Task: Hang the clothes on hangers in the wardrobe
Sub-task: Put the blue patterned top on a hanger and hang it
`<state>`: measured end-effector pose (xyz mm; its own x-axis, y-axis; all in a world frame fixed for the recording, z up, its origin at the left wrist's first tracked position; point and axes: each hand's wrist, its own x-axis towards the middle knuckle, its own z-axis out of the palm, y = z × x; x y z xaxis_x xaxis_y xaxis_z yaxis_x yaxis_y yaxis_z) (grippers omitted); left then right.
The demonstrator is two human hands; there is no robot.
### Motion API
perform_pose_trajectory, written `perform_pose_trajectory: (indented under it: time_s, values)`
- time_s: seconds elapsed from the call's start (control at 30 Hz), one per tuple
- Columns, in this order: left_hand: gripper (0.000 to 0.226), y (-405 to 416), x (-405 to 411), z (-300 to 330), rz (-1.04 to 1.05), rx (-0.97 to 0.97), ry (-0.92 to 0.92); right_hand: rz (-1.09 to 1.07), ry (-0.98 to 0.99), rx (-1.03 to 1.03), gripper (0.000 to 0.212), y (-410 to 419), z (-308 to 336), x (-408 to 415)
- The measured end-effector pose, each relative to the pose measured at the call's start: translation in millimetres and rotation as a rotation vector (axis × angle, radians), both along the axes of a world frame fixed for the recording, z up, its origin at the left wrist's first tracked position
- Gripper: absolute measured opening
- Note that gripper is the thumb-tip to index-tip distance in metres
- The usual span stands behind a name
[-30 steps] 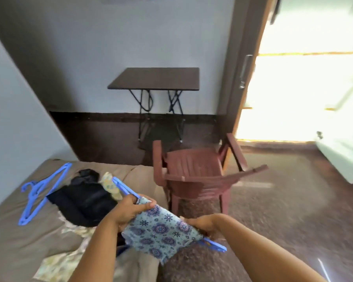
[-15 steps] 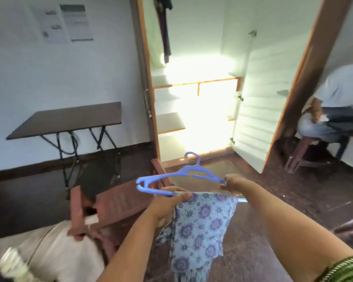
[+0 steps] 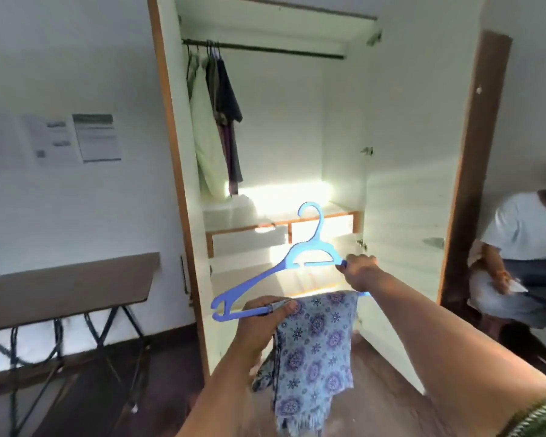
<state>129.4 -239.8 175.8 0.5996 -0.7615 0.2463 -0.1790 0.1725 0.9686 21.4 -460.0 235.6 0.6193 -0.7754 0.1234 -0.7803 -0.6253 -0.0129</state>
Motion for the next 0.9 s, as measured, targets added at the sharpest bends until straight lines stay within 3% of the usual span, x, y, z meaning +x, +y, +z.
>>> perform_pose_trajectory:
  time_s: [0.2, 0.33, 0.57, 0.7, 0.83, 0.9]
  values:
    - [0.009, -112.4, 98.4, 83.0, 0.158, -0.165, -0.074, 0.106, -0.448, 0.020, 0.035, -112.4, 95.2, 112.4]
    - [0.004, -179.9, 146.3, 123.0, 0.264, -0.256, -0.240, 0.269, -0.698, 0.035, 0.029, -172.5, 137.9, 177.8]
    - [0.012, -324.7, 246.4, 176.0, 0.413, -0.294, -0.510, 0.491, -0.657, -0.133, 0.032, -286.1, 180.9, 295.2]
    - [0.020, -413.0, 304.9, 218.6, 0.500, -0.257, -0.462, 0.631, -0.798, -0.157, 0.027, -356.2, 186.6, 363.5]
    - [0.031, -483.2, 348.5, 264.9, 0.587, -0.340, -0.557, 0.763, -0.931, -0.071, 0.040, -411.8, 207.8, 428.3]
    - [0.033, -512.6, 378.1, 284.7, 0.628, -0.373, -0.586, 0.812, -1.031, -0.094, 0.034, -434.7, 219.3, 462.1]
